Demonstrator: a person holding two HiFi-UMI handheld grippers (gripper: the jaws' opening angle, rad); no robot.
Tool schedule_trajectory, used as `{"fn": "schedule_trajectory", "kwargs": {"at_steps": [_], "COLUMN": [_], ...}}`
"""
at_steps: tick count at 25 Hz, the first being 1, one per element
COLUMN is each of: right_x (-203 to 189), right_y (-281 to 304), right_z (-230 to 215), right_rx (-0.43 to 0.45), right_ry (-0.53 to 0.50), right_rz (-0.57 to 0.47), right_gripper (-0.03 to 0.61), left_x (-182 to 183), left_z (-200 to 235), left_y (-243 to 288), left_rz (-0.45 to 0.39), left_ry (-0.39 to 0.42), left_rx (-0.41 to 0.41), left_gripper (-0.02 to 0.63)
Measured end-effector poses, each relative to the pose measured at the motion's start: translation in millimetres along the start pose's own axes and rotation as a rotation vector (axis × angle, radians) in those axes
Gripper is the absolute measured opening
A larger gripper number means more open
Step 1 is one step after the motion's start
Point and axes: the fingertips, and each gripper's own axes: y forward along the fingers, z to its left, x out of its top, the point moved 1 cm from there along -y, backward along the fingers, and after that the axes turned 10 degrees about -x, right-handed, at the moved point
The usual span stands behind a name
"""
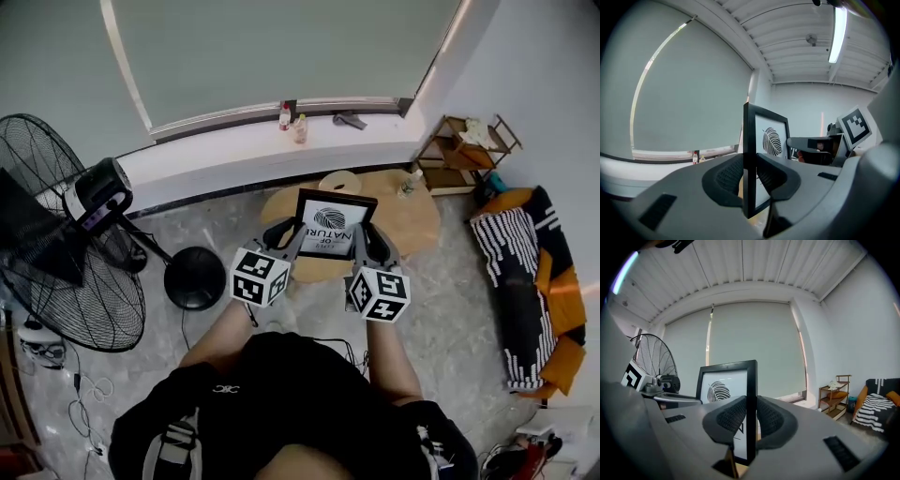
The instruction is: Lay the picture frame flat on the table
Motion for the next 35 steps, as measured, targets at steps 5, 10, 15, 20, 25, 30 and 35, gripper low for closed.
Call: {"fn": "schedule_trajectory", "kwargs": {"at_steps": [5,10,15,20,25,30,35], "right_x": [-6,-20,-32,-43,-75,-116,-161], "right_y": [57,104,156,212,269,308,336], "right_z": [12,5,-17,-49,-72,-91,-103], "right_rx": [-0.022,0.007,0.091,0.169,0.238,0.291,0.356], "right_ry": [-0.01,-0.008,-0.005,-0.019,-0.02,-0.039,-0.063], "right_rz": [0.038,0.096,0.137,0.194,0.29,0.392,0.512], "right_gripper": [0.086,0.084,0.084,0.084,0.084,0.084,0.084], "left_x": [-3,-14,-22,-35,-64,-104,-147], "left_z": [54,84,105,120,144,159,171], "left_y": [26,55,97,146,193,227,251], "left_rz": [0.022,0.052,0.082,0.126,0.201,0.266,0.322], "left_ry": [-0.028,-0.061,-0.085,-0.131,-0.197,-0.276,-0.368], "left_rx": [-0.022,0.001,0.079,0.148,0.212,0.25,0.272], "left_gripper": [0.103,0.103,0.103,0.103,0.101,0.101,0.103]}}
